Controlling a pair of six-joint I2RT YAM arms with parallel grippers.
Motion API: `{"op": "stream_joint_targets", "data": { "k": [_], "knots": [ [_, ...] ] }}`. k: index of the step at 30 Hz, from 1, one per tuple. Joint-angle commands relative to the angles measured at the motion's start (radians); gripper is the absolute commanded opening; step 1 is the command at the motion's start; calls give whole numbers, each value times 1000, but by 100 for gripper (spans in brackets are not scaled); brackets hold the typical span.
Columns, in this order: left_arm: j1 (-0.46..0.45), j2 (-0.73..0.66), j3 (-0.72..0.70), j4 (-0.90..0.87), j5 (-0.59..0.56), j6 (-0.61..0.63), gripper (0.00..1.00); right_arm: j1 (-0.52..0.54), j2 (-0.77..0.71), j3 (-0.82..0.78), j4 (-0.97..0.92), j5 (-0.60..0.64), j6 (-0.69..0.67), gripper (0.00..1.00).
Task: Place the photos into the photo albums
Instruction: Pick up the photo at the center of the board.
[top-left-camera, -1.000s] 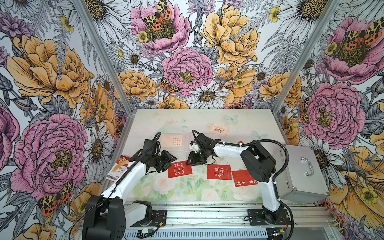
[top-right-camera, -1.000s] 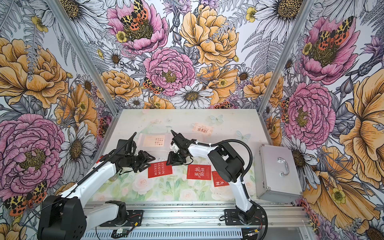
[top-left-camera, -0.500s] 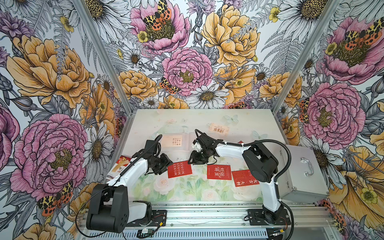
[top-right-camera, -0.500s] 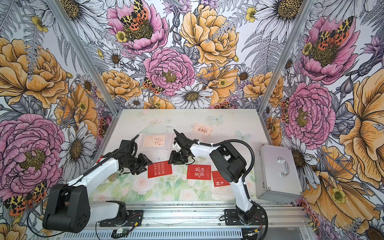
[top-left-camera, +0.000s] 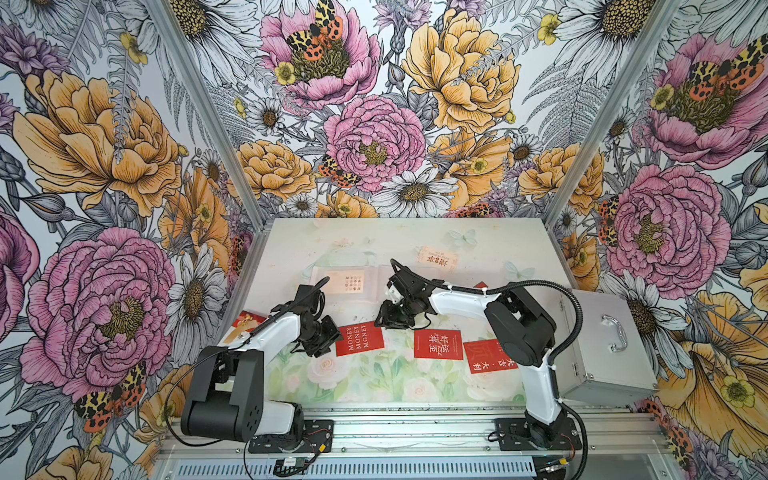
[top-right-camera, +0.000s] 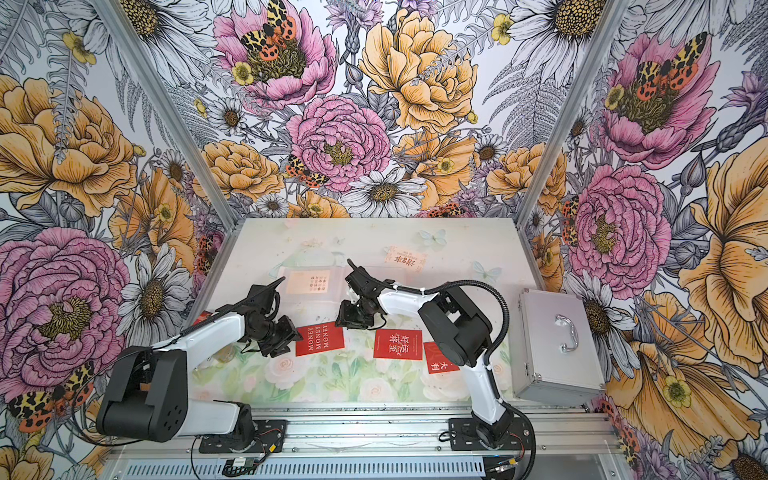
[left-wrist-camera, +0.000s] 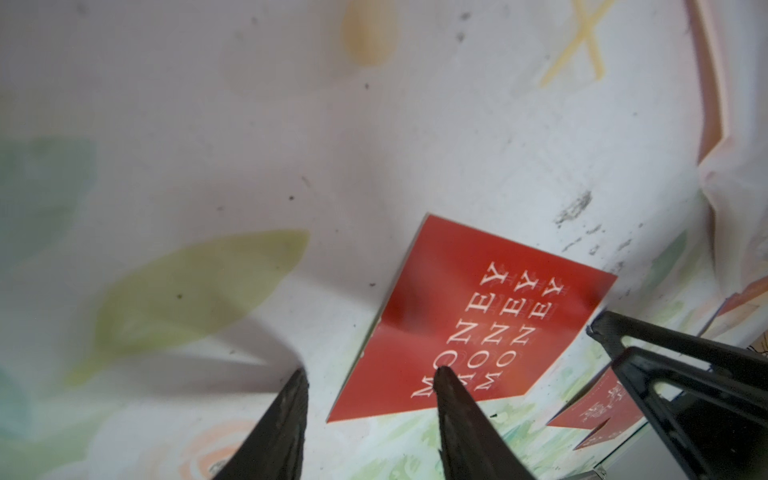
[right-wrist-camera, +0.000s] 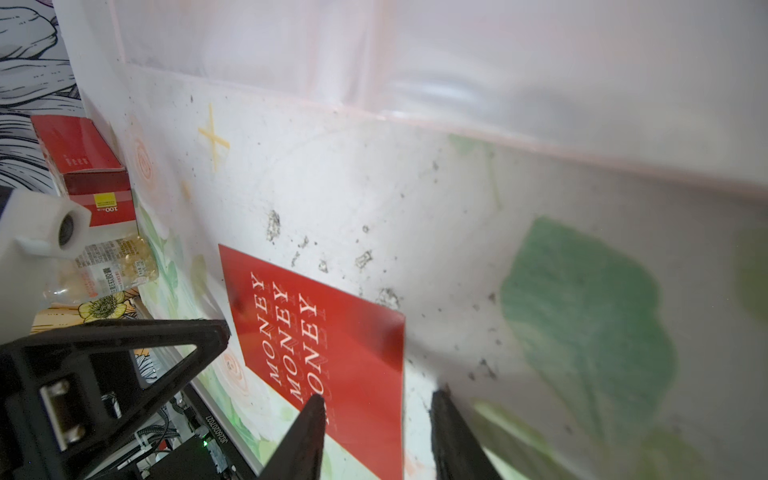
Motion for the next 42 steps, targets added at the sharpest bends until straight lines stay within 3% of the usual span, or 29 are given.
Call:
{"op": "stream_joint_targets", "data": {
  "k": [1,10,25,35,42],
  "knots": [
    [-20,48,-21,30,-9,25,50,13,70,2,-58,60,21,44],
    [-25,94,-49,88,33,16,46,19,111,35,-28,-57,12,45],
    [-30,95,-75,119,42,8,43,4,-12,-2,178,-243,88,45],
    [-30,86,-57,120,49,6,43,-27,-99,-111,421,-303,233,45],
    [-30,93,-36,120,54,8,43,-29,-101,-117,447,-309,247,45]
  ]
}}
